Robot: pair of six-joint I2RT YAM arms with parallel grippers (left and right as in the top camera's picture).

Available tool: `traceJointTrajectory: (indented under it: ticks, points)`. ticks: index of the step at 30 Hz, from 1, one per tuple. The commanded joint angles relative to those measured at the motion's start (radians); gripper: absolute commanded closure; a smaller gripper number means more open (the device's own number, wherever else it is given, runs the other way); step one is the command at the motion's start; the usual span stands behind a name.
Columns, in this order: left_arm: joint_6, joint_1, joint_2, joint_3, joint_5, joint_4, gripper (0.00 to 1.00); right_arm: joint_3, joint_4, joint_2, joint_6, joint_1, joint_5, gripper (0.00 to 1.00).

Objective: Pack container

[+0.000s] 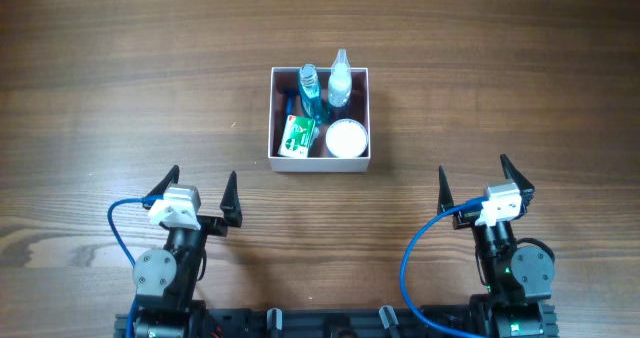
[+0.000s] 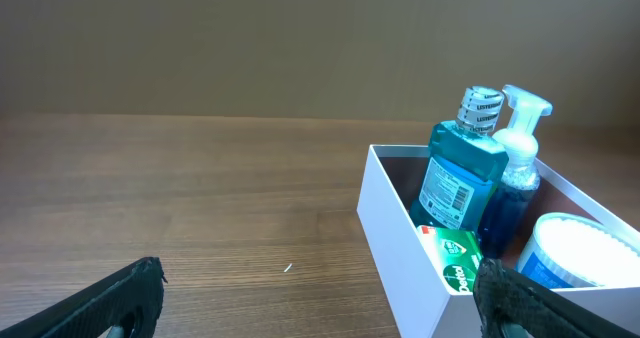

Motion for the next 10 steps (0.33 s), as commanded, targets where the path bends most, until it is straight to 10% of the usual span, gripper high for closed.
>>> traceJointTrajectory:
  ticks: [1, 10]
  points:
    - [0.020, -0.005, -0.008, -0.012, 0.004, 0.005, 0.00, -0.002, 0.003, -0.005, -0.002, -0.004, 0.006, 0.00]
    - [0.020, -0.005, -0.008, -0.012, 0.004, 0.005, 0.00, -0.002, 0.003, -0.005, -0.002, -0.004, 0.006, 0.00]
